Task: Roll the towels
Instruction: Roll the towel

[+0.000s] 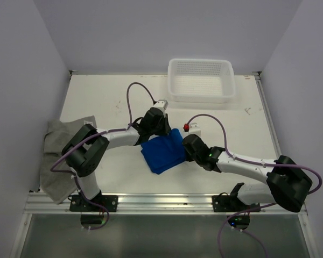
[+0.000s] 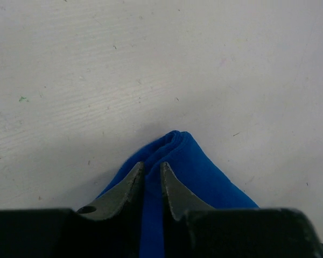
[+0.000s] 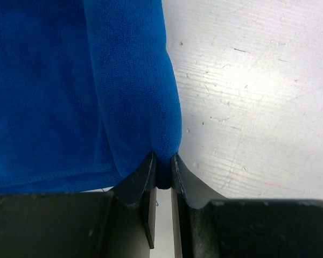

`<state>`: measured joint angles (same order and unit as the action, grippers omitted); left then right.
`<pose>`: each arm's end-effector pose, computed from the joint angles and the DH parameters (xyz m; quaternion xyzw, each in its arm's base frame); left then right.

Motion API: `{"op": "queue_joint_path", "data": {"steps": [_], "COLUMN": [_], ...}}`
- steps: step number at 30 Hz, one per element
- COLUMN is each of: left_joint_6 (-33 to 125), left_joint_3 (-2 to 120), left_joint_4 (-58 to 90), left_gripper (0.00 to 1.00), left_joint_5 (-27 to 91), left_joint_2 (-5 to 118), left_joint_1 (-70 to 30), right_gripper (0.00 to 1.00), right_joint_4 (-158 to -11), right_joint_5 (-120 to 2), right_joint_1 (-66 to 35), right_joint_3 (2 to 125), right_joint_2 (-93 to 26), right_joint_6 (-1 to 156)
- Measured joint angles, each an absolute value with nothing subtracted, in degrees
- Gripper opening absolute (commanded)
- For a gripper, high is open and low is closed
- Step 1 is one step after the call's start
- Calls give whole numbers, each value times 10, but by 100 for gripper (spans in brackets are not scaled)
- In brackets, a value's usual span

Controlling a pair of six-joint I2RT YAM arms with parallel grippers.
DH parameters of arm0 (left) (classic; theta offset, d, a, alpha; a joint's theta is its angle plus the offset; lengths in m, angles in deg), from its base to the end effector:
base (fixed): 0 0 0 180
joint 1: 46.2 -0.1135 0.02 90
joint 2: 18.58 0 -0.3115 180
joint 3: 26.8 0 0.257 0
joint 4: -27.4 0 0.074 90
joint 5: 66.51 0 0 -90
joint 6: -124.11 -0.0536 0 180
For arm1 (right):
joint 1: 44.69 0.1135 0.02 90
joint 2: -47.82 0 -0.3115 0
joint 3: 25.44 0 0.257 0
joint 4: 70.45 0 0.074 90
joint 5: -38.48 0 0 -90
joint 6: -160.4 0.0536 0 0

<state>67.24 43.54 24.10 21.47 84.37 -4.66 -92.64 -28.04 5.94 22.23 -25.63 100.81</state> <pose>0.3078 -0.2702 0.2038 0.0573 0.8887 -0.2632 0.3710 0.1720 0.1760 0.2088 -0.0886 0.9126 0.0837 0.3903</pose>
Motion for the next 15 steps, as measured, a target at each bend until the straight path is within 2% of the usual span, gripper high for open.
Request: {"op": "queue_joint_path", "data": {"steps": [15], "left_joint_6": [663], "left_joint_3": [436], "left_joint_4": [216], "left_gripper": [21], "left_joint_5": [199], "left_joint_2": [816], "left_joint_1": [-61], "right_gripper": [0], "right_joint_4": [-953], "right_joint_5": [-249], "right_joint_1": [83], "right_joint_3": [232], "right_joint_2": [-257], "right_joint_6": [1008]}}
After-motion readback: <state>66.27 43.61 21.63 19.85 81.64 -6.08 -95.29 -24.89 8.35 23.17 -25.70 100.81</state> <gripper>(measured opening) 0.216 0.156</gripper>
